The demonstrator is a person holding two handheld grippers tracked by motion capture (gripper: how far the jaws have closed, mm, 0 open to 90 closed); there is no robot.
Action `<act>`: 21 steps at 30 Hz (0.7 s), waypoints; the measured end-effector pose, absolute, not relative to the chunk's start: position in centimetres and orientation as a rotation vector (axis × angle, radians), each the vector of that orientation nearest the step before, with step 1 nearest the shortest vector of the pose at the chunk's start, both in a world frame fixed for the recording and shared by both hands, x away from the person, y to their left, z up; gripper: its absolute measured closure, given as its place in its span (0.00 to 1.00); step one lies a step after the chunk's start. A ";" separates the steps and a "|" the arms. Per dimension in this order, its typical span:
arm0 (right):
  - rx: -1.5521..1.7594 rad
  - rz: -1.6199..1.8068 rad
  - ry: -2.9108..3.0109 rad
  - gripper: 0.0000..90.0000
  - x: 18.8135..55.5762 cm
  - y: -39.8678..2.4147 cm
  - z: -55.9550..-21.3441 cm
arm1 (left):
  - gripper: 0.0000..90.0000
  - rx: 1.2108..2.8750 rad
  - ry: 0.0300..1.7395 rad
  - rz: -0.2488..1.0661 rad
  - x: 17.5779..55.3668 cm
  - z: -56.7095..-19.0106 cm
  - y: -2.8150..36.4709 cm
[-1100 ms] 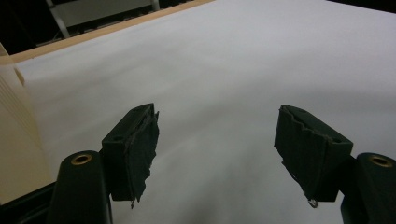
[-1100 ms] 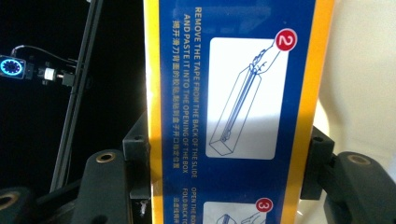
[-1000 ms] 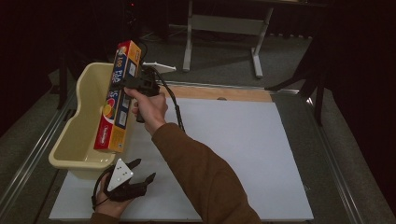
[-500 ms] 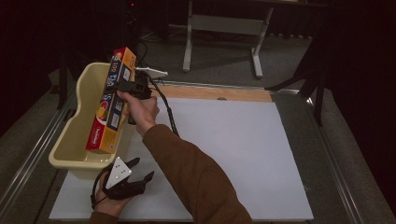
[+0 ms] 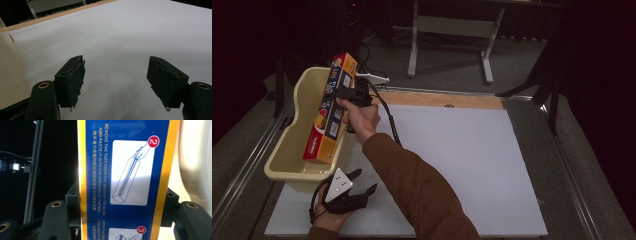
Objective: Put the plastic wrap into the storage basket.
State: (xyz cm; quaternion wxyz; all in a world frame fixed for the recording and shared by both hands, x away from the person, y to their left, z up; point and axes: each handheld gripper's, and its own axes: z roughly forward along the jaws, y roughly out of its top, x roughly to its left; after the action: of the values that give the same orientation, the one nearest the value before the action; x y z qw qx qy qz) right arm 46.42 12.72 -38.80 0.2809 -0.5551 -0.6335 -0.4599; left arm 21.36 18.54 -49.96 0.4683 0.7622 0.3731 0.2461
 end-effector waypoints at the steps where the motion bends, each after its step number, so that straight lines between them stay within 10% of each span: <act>1: -1.488 -1.235 -1.706 0.43 46.4 12.8 -38.8 | 0.33 1.868 0.915 0.604 21.4 -50.0 18.5; 21: -1.565 -1.078 -1.730 0.42 44.8 14.2 -41.2 | 0.35 1.868 0.917 0.608 21.4 -49.9 18.6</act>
State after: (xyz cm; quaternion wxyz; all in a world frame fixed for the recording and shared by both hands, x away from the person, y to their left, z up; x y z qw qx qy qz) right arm 44.80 14.15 -41.25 0.2819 -0.5841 -0.6460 -0.4025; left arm 21.40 18.61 -49.91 0.4677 0.7616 0.3740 0.2477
